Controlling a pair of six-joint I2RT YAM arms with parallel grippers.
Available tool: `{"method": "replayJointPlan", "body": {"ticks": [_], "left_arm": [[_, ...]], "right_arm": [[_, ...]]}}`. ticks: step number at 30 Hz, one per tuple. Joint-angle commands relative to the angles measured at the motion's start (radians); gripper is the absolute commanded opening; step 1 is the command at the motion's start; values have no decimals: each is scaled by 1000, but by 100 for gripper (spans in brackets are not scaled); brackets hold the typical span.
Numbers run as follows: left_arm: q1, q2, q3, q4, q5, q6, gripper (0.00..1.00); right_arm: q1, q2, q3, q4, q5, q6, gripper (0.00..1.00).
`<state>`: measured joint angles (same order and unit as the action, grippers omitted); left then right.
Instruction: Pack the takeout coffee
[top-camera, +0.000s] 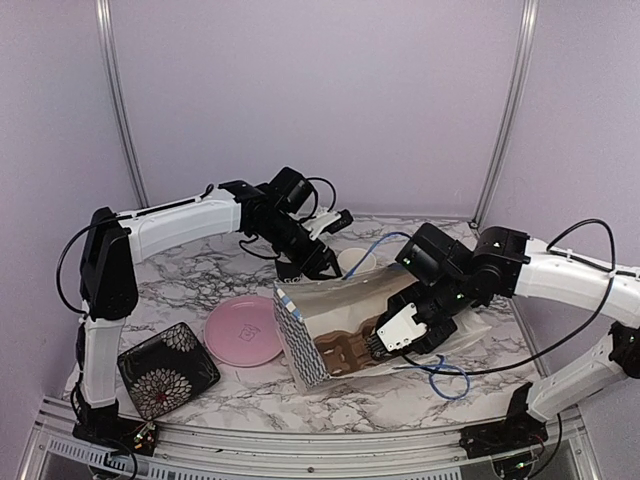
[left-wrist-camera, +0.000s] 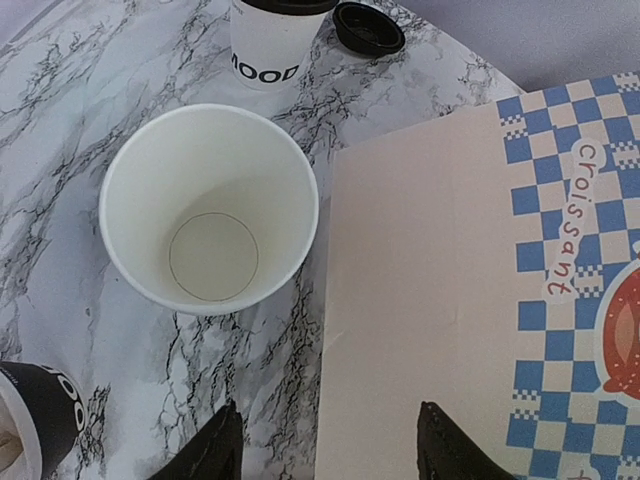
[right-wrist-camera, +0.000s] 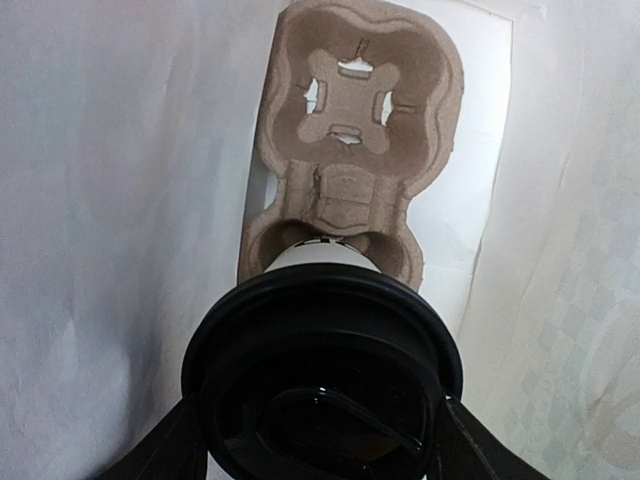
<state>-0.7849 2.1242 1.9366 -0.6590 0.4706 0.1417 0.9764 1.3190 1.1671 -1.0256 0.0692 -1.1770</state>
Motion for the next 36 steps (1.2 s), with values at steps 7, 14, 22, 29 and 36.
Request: {"method": "replayJointPlan", "body": {"ticks": [7, 14, 22, 29, 36], "left_arm": [[30, -50, -34, -32, 51, -2, 60], [12, -10, -48, -44, 129, -7, 58], [-26, 7, -60, -63, 156, 3, 57], [-29, 15, -59, -65, 151, 1, 57], [-29, 14, -59, -65, 139, 2, 57]], "right_arm": [[-11, 62, 105, -168, -107, 104, 45], [-10, 107, 179, -293, -187, 143, 44], [-10, 177, 237, -338, -229, 172, 44], [-11, 243, 232, -308, -172, 203, 44], [-10, 280, 212, -264, -91, 256, 44]]}}
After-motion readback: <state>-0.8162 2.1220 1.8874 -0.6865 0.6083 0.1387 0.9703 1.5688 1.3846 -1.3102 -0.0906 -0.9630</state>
